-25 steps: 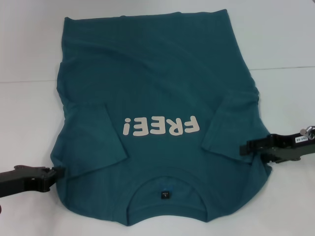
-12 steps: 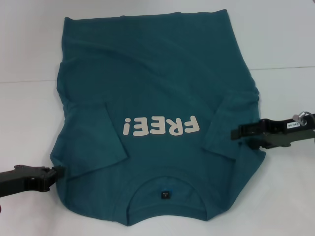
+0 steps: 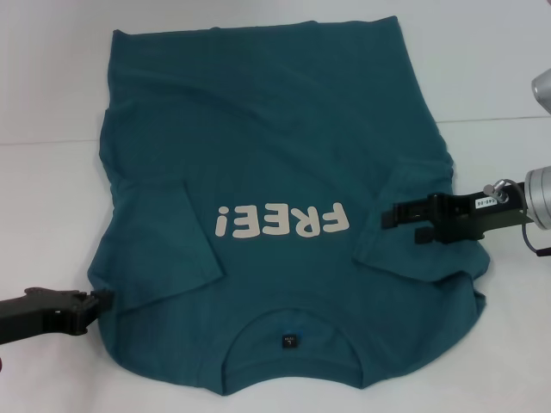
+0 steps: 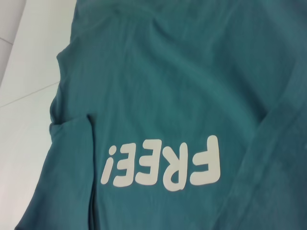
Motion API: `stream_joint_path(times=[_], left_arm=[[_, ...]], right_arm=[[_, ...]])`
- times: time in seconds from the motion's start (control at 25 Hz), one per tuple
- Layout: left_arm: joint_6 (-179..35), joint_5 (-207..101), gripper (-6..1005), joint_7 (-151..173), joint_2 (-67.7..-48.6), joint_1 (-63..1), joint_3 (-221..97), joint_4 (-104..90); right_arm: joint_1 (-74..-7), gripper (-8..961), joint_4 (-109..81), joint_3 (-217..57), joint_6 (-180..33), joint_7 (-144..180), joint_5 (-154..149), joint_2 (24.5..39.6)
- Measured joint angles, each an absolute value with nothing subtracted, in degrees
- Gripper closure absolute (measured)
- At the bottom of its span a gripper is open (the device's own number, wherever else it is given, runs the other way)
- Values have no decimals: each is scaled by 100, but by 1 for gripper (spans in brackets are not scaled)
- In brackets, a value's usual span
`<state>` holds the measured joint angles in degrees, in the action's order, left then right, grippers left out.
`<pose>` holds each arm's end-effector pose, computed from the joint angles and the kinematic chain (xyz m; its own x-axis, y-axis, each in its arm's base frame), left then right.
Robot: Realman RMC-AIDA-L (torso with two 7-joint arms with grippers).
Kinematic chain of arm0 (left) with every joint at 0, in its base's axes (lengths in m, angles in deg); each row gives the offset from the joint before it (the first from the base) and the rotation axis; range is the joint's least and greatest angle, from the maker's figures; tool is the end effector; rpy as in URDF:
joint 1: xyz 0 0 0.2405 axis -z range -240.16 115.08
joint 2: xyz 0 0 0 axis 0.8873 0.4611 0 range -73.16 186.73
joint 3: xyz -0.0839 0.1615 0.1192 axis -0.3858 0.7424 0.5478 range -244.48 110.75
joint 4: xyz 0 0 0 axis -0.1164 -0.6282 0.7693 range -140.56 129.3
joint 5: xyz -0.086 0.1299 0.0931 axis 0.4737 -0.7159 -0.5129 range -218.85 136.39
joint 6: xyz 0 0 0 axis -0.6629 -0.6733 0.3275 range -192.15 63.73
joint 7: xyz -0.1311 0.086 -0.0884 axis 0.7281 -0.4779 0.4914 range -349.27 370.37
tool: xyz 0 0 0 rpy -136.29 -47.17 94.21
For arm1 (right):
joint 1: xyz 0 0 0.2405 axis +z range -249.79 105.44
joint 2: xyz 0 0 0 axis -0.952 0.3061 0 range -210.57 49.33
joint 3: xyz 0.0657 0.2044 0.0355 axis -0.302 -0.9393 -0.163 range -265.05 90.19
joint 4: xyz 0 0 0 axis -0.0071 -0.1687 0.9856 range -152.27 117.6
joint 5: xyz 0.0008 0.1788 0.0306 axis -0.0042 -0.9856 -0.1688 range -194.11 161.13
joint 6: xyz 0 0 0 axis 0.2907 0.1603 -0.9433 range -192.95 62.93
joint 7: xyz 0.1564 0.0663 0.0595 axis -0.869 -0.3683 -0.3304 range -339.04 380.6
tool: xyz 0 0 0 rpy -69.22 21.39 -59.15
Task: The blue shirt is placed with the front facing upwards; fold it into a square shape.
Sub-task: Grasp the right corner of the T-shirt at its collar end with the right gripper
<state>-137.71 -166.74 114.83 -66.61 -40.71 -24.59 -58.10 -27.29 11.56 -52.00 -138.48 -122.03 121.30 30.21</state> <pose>-0.2689 0.3091 -0.0036 0.6227 0.6558 0.4267 0.7822 -0.5365 -0.3168 0.2361 0.3690 0.0063 0.1316 -0.9218 -0.3646 -0.9909 -0.1126 -0.0731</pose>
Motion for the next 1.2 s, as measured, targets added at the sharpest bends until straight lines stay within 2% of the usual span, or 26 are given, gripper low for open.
stream_joint_path(times=[0.36,0.48,0.68,0.8,0.92,1.2], left_arm=[[-13728,-16674,996,11460,-6653,-4080,-2469,-5744],[-13732,-16674,996,11460,-6652,-4083,-2469,-5741],[-13763,-16674,996,11460,-6652,-4073,-2461,-5739],[-13764,-16674,996,11460,-6652,-4066,-2448,-5739],[-13757,-16674,997,11465,-6652,-4050,-2436,-5739],[-13765,-16679,997,11486,-6652,-4022,-2437,-5735]], right_arm=[[-2819,88,1300,-5192,-13965,-12051,12105,3009],[-3017,87,1541,-5192,-14336,-11912,12119,2914],[-3411,87,1934,-5133,-15023,-11724,12169,2648],[-3505,86,2009,-5039,-15262,-11484,12265,2547],[-3520,86,2173,-4916,-15300,-11294,12485,2578],[-3306,89,2411,-4630,-15141,-11238,13075,2829]])
